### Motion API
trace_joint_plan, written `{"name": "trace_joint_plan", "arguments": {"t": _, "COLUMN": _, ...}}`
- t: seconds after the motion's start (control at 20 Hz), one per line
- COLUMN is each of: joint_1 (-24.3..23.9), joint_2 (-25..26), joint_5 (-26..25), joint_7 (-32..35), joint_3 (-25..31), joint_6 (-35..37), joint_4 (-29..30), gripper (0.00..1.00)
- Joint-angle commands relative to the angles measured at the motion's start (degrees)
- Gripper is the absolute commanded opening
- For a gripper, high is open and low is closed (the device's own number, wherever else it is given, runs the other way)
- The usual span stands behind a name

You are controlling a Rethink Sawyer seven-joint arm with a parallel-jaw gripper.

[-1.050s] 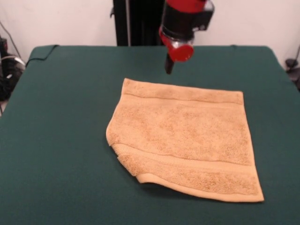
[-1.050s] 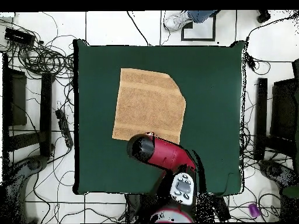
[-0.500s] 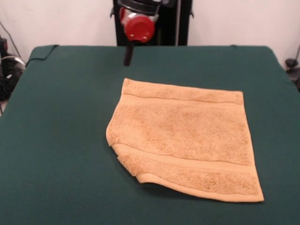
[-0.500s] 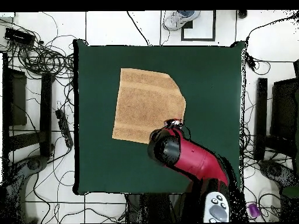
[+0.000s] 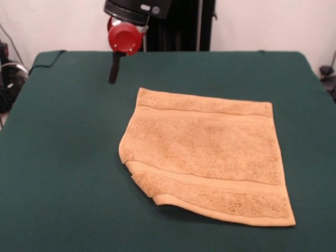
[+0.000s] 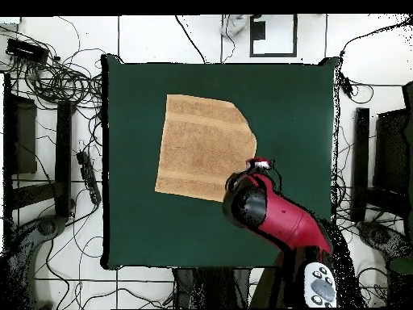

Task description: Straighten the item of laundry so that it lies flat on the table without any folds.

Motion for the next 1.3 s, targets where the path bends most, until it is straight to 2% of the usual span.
{"name": "trace_joint_plan", "arguments": {"t": 0.05, "joint_1": 0.28, "joint_2": 7.92, "joint_5": 3.82, "joint_7": 6.05, "joint_3": 10.55, "joint_6": 6.67, "joint_4": 0.28, "gripper": 0.0}}
{"name": "trace_joint_plan", "arguments": {"t": 0.15, "joint_1": -1.93, "joint_2": 8.69, "joint_5": 5.35, "joint_7": 7.88, "joint_3": 14.33, "joint_6": 4.68, "joint_4": 2.02, "gripper": 0.0}}
{"name": "trace_joint_plan", "arguments": {"t": 0.4, "joint_1": -4.85, "joint_2": 10.48, "joint_5": 5.46, "joint_7": 10.66, "joint_3": 19.4, "joint_6": -4.12, "joint_4": 4.16, "gripper": 0.0}}
{"name": "trace_joint_plan", "arguments": {"t": 0.5, "joint_1": -5.31, "joint_2": 10.53, "joint_5": 5.37, "joint_7": 11.03, "joint_3": 20.42, "joint_6": -5.21, "joint_4": 4.52, "gripper": 0.0}}
{"name": "trace_joint_plan", "arguments": {"t": 1.0, "joint_1": -4.67, "joint_2": 7.49, "joint_5": 7.19, "joint_7": 11.06, "joint_3": 20.64, "joint_6": -2.3, "joint_4": 6.03, "gripper": 0.0}}
{"name": "trace_joint_plan", "arguments": {"t": 1.15, "joint_1": -4.86, "joint_2": 8.4, "joint_5": 7.08, "joint_7": 10.33, "joint_3": 20.45, "joint_6": -2.6, "joint_4": 5.49, "gripper": 0.0}}
{"name": "trace_joint_plan", "arguments": {"t": 1.3, "joint_1": -2.93, "joint_2": 11.77, "joint_5": 7.66, "joint_7": 7.58, "joint_3": 16.74, "joint_6": 2.53, "joint_4": 2.13, "gripper": 0.0}}
